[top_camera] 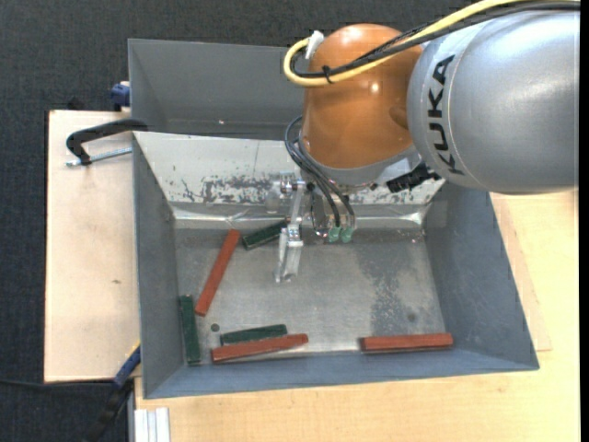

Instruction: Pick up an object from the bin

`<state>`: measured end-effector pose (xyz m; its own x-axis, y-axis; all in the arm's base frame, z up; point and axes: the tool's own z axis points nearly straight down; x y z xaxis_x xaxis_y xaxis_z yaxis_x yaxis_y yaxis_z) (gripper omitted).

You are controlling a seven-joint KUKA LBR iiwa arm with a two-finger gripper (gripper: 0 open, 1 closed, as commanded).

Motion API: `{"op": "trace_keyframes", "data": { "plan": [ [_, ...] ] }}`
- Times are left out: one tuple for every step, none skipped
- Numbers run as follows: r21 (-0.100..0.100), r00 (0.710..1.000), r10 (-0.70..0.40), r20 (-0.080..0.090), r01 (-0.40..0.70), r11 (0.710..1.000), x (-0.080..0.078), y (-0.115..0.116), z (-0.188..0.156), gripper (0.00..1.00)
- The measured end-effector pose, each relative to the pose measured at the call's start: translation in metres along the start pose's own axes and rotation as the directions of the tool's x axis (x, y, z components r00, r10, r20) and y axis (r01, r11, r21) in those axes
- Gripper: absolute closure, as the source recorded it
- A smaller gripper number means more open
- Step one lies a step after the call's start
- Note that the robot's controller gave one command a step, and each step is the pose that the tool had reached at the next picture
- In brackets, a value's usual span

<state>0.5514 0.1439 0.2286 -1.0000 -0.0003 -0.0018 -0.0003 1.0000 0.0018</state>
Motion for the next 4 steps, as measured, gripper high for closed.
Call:
{"op": "trace_keyframes", "data": {
  "plan": [
    [-0.002,1.0,-0.019,0.011,0.019,1.0,-0.027,0.041,0.045,0.0],
    [-0.004,0.999,0.039,-0.002,-0.039,0.999,-0.018,0.046,0.091,0.0],
    [-0.003,0.963,-0.268,0.006,0.268,0.963,-0.034,0.05,0.121,0.0],
    [0.003,0.876,-0.482,0.0,0.482,0.876,-0.05,0.028,0.151,1.0]
  ]
}}
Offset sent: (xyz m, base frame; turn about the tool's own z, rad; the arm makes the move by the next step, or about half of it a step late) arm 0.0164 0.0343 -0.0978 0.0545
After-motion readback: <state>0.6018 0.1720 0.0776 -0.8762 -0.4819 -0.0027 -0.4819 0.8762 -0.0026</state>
